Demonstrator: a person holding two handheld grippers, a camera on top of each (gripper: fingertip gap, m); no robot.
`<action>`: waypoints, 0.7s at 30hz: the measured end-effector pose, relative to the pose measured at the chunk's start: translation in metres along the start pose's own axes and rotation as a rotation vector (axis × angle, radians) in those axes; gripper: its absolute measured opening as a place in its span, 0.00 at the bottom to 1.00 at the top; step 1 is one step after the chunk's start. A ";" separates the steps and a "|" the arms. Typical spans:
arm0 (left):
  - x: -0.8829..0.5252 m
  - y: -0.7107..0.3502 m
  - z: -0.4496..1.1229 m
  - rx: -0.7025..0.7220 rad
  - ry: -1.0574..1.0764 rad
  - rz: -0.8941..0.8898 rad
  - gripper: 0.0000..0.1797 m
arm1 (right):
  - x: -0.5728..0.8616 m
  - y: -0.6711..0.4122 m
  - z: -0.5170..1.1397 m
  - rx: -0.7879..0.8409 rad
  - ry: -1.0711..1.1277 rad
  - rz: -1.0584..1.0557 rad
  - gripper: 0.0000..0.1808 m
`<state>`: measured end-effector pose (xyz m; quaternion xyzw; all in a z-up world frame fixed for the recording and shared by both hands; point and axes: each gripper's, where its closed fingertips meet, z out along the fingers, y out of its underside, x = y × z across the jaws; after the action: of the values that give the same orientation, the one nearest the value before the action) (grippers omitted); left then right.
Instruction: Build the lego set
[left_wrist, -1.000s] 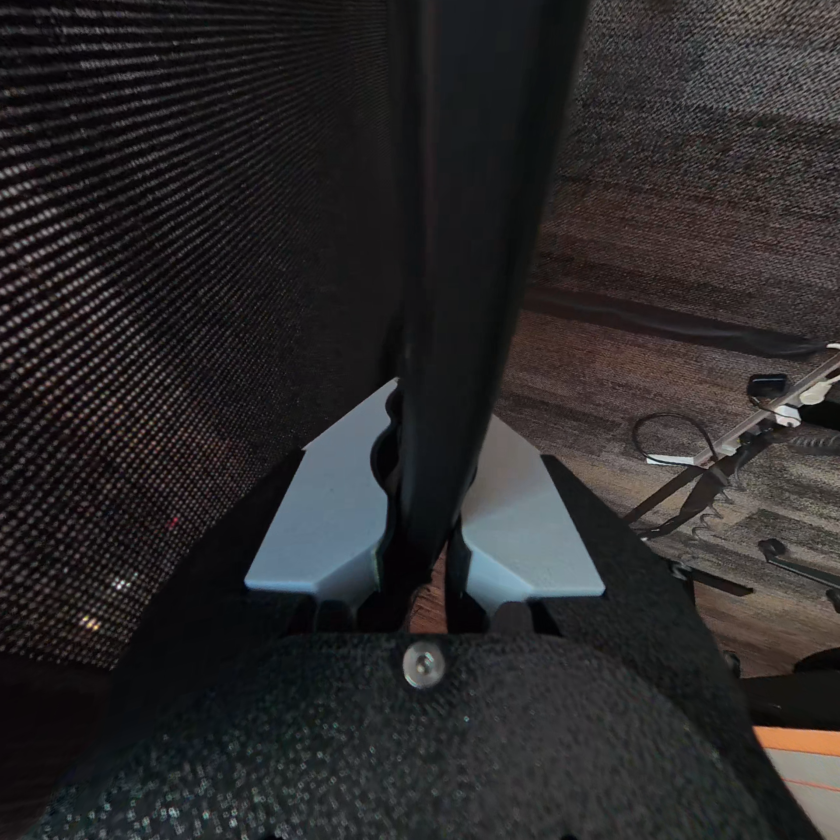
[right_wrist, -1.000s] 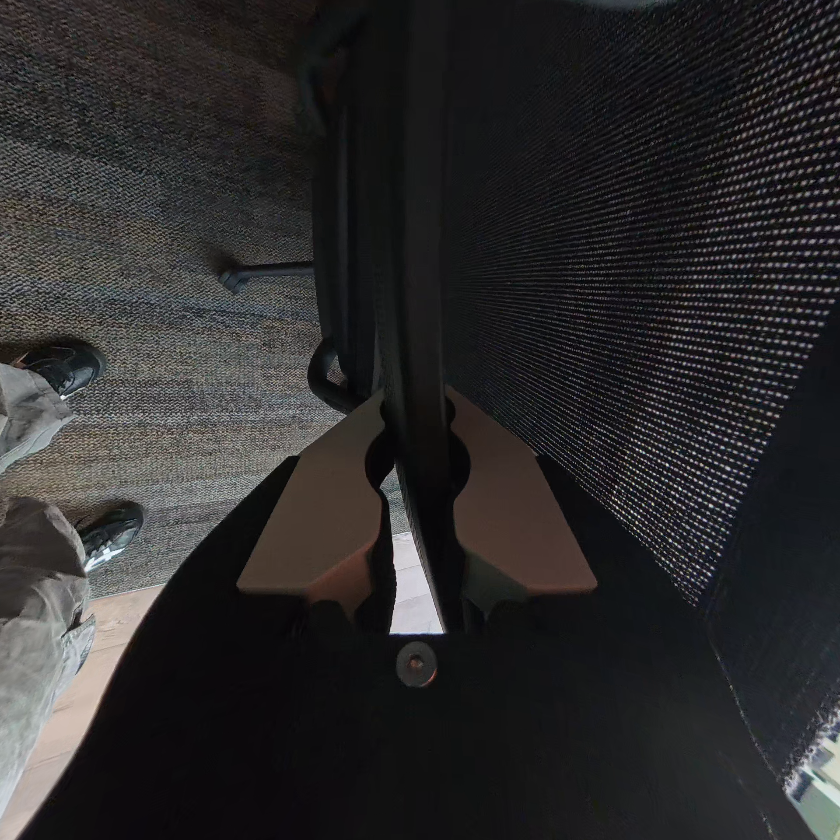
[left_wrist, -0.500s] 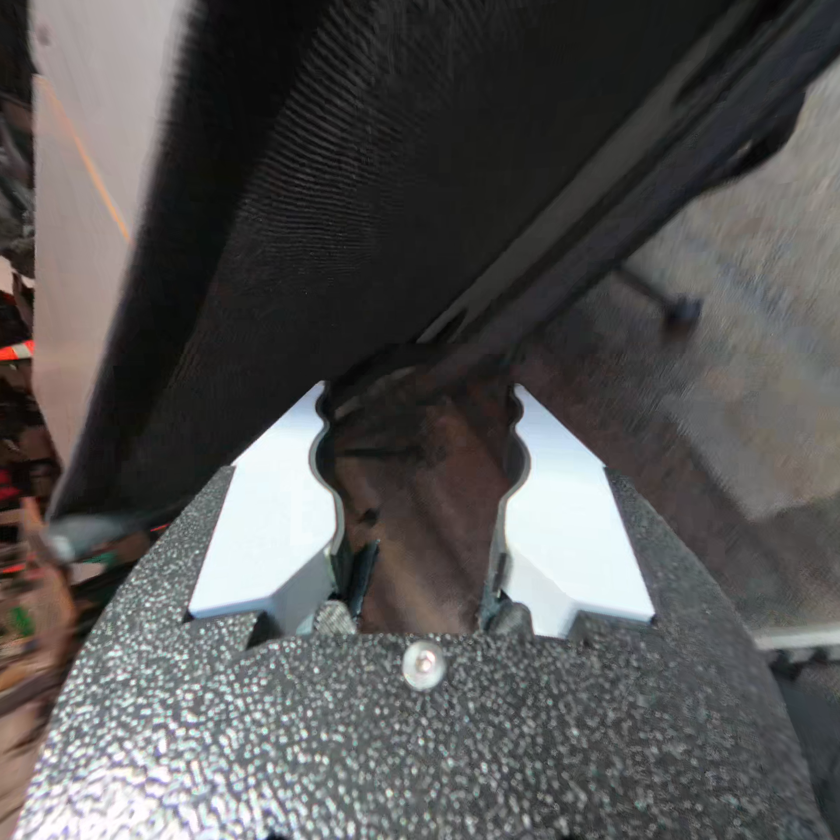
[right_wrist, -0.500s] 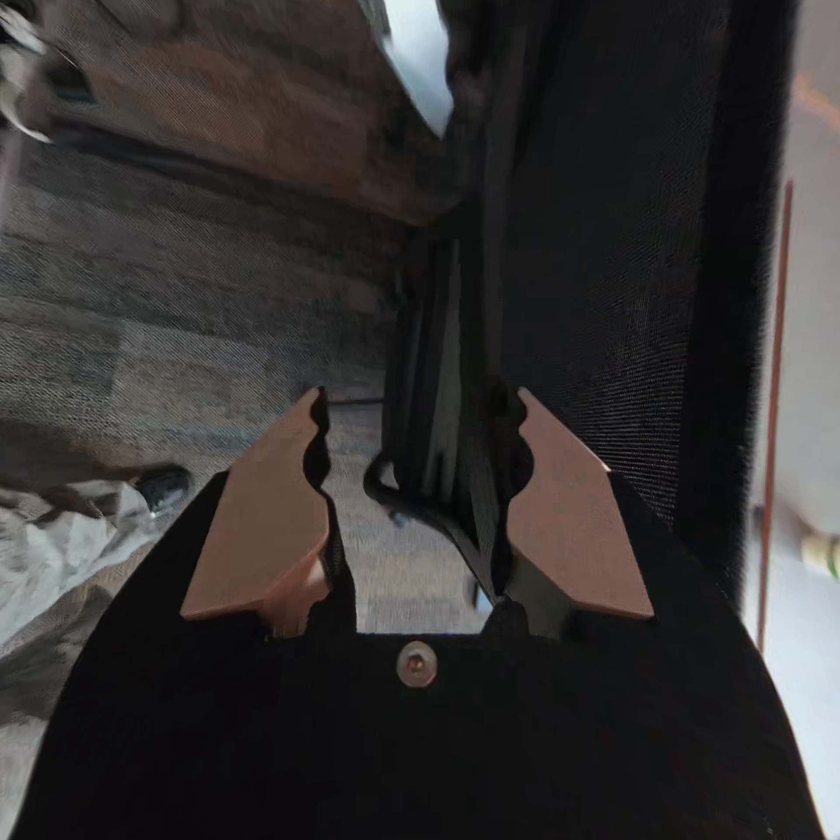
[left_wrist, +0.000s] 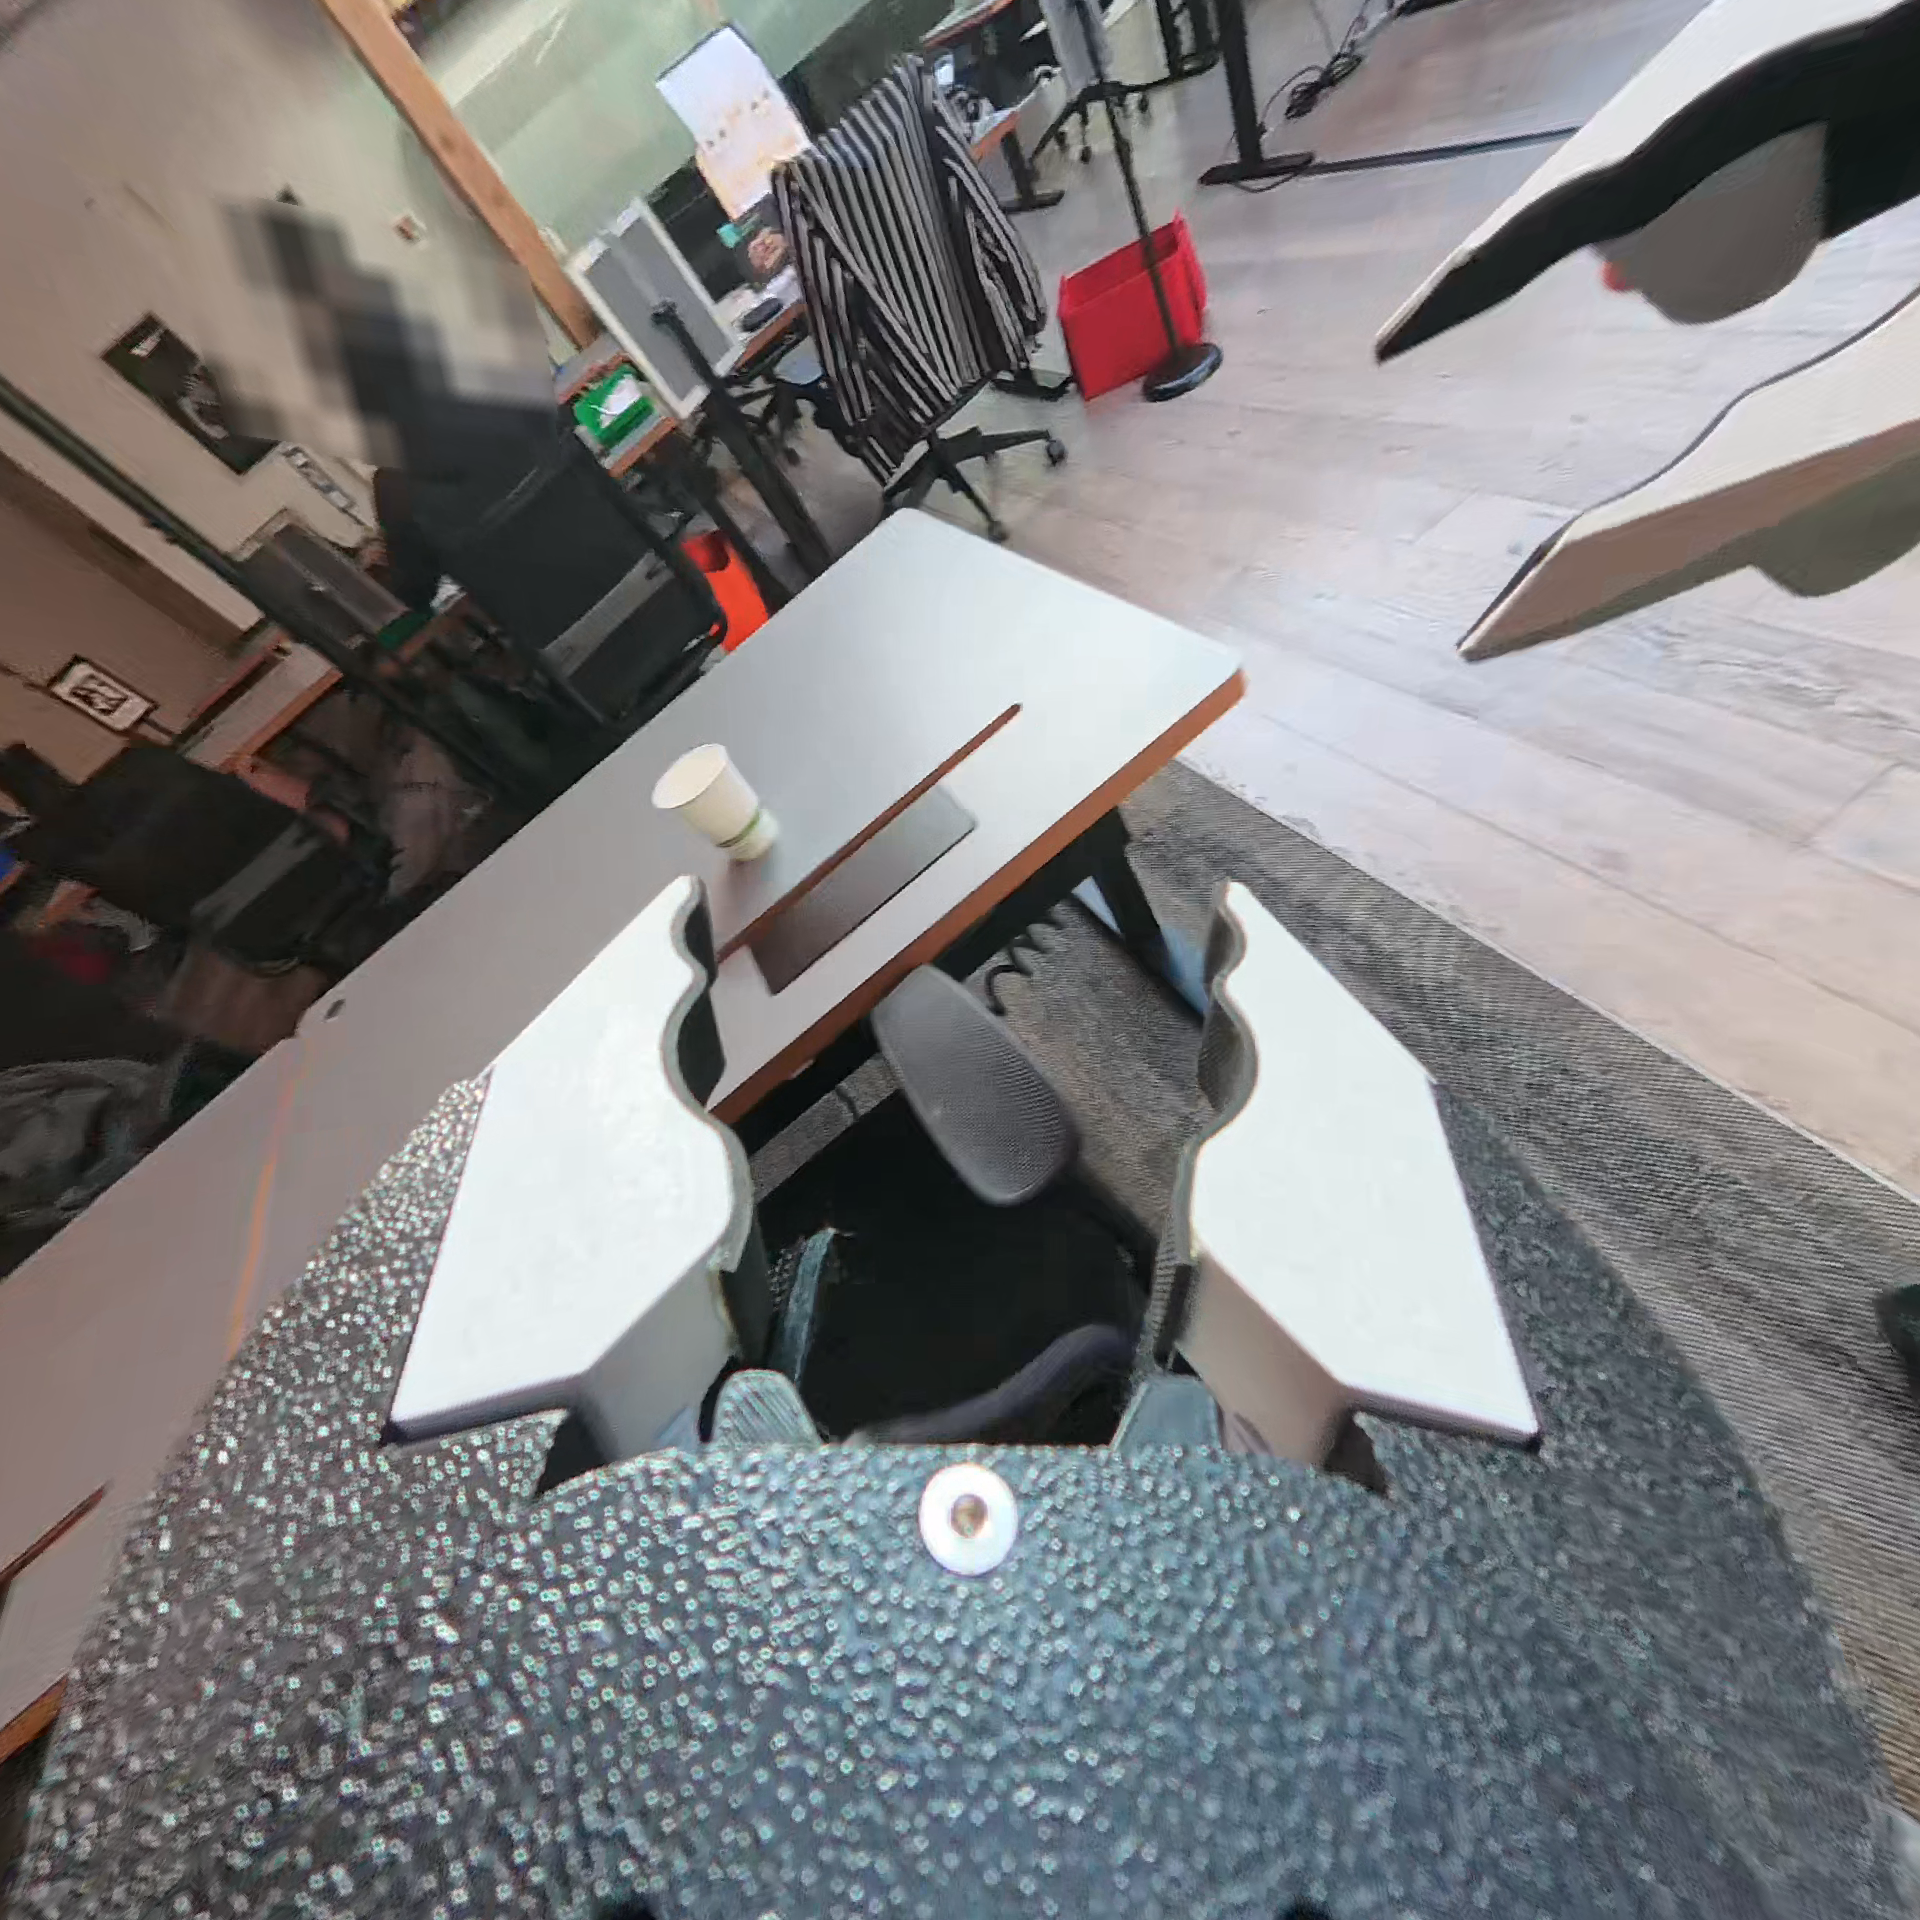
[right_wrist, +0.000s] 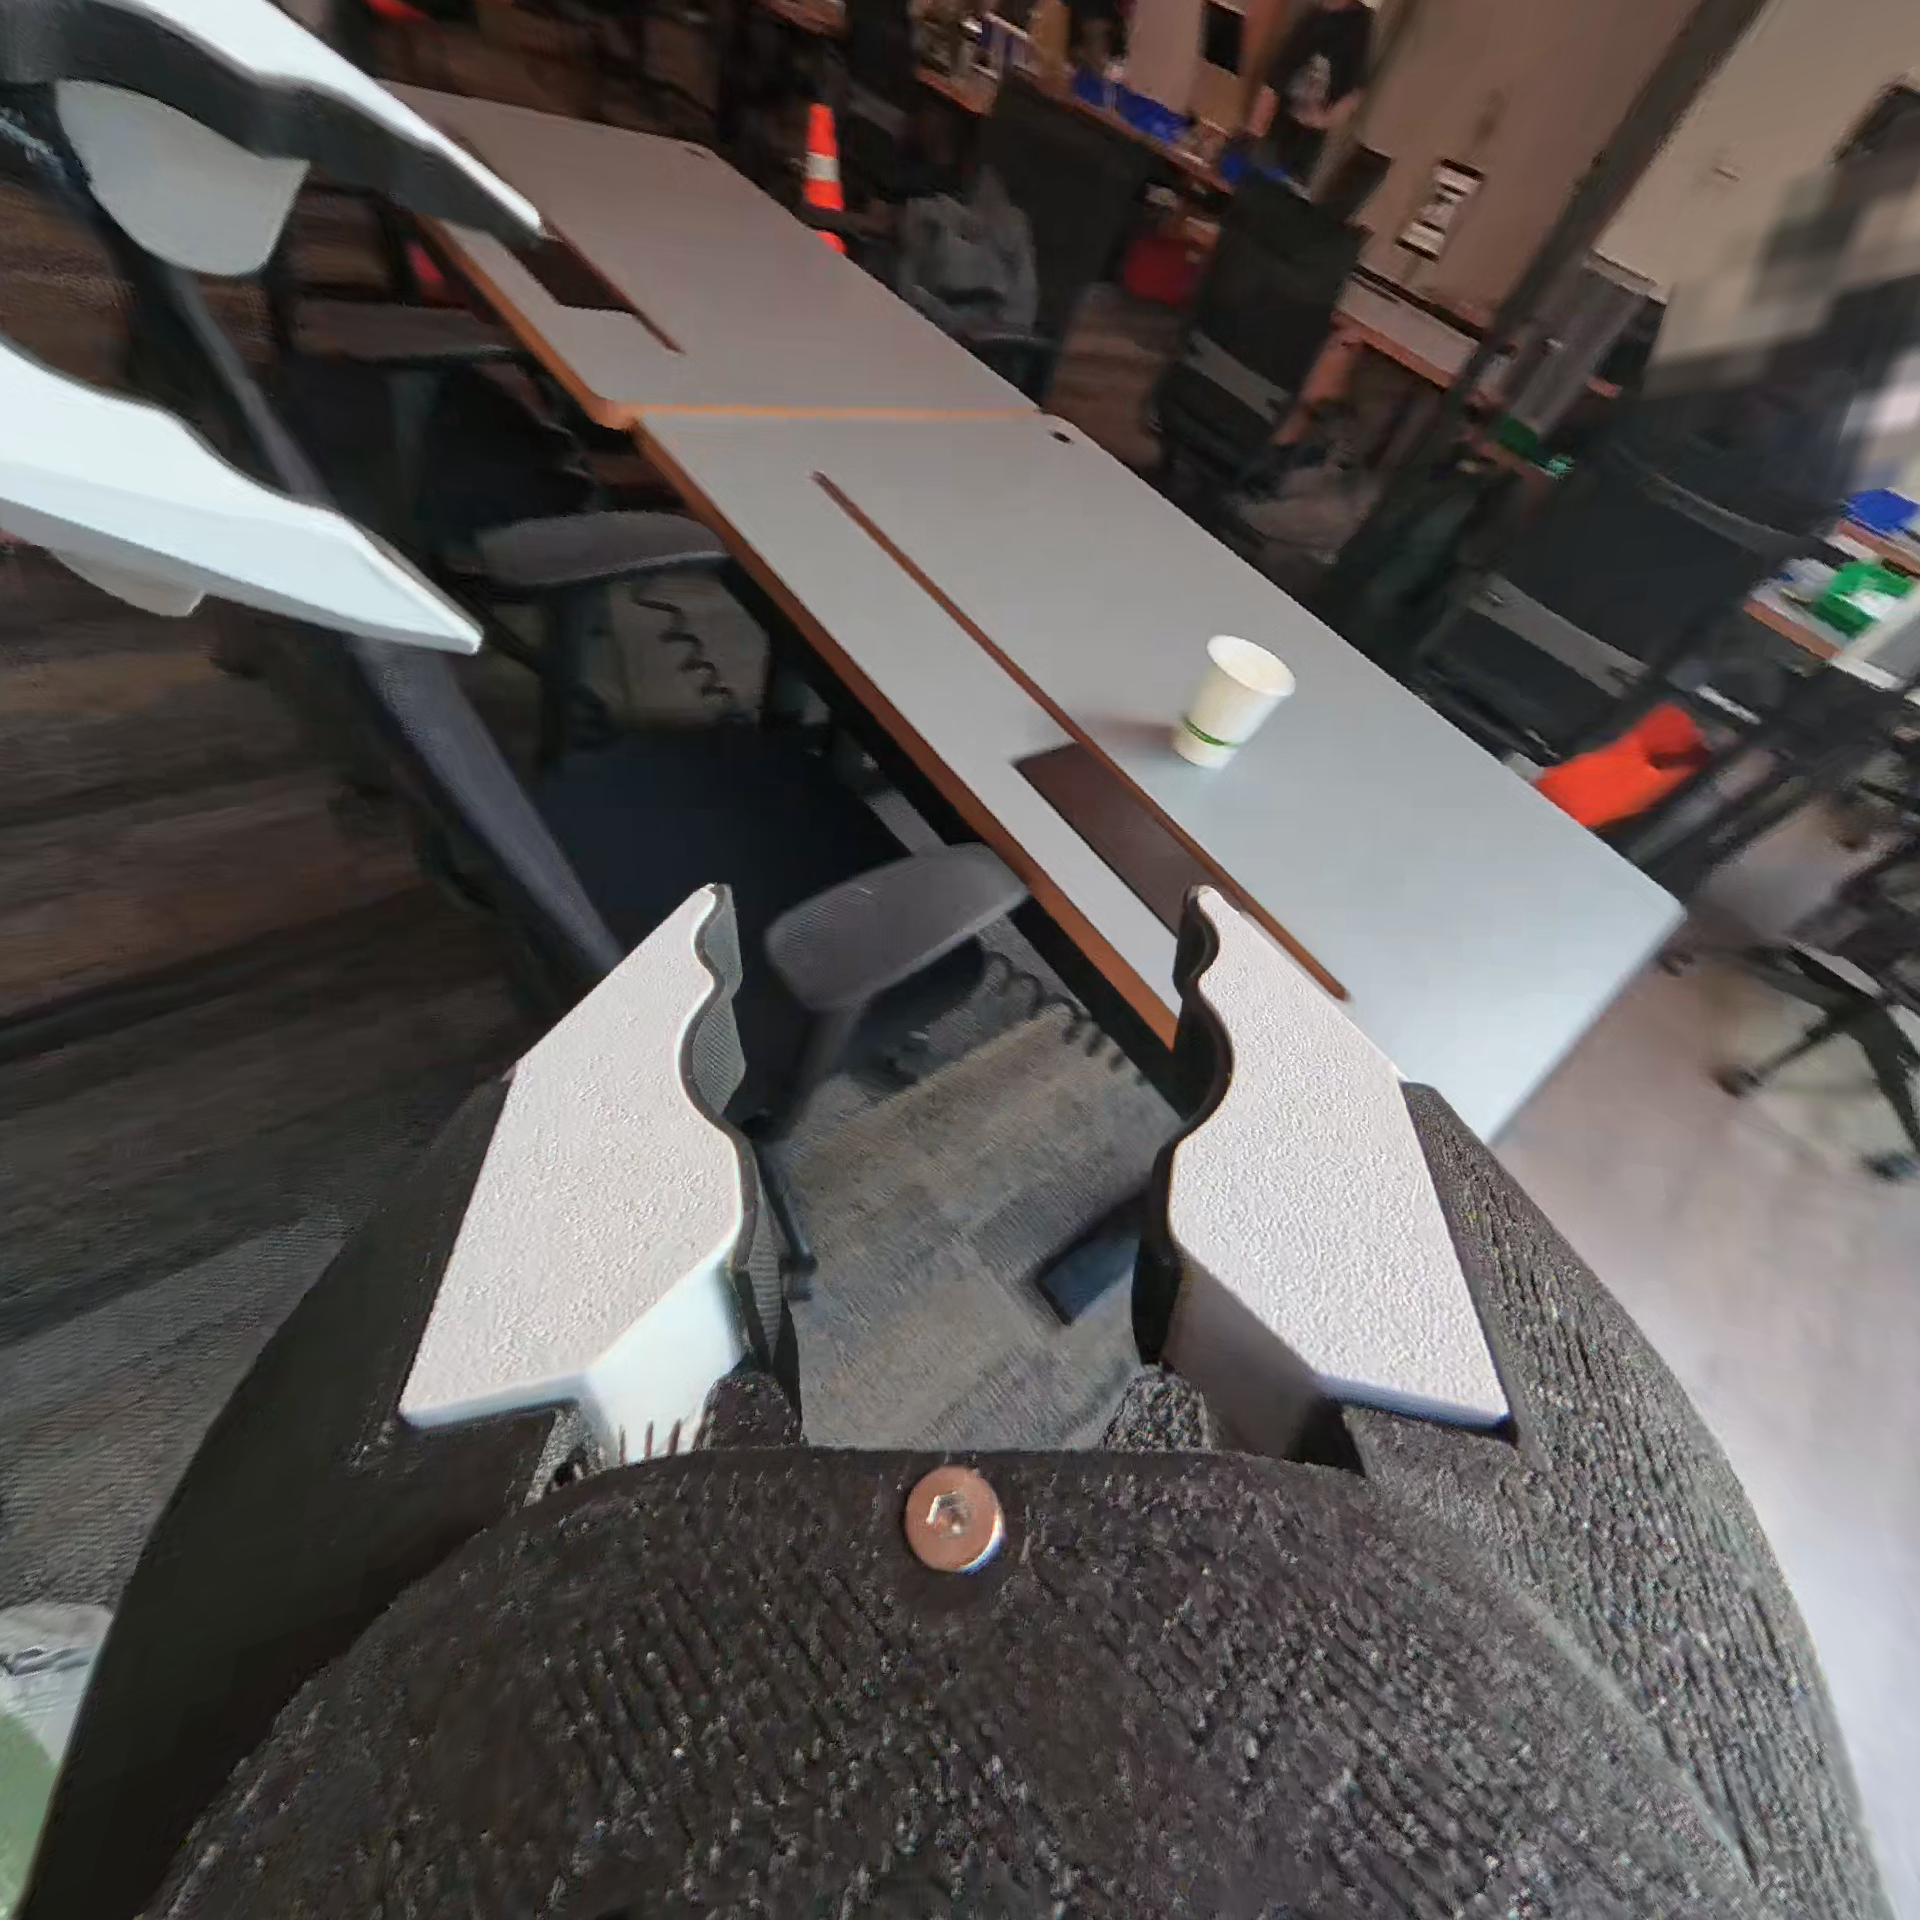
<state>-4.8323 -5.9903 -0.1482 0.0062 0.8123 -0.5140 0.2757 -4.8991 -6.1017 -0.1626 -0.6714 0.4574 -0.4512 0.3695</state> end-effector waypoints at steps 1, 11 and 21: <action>0.022 -0.009 0.029 -0.022 0.045 -0.017 0.55 | 0.031 0.018 -0.019 -0.021 0.054 0.015 0.47; 0.237 -0.187 0.255 0.097 0.369 -0.051 0.62 | 0.316 0.164 -0.249 -0.170 0.573 0.120 0.48; 0.302 -0.297 0.465 0.180 0.469 -0.012 0.58 | 0.528 0.279 -0.377 -0.186 0.991 0.245 0.49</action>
<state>-4.9702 -6.6029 -0.1866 0.1450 0.8051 -0.5703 0.0752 -5.2415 -6.7192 -0.1542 -0.3487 0.6908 -0.6258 0.0977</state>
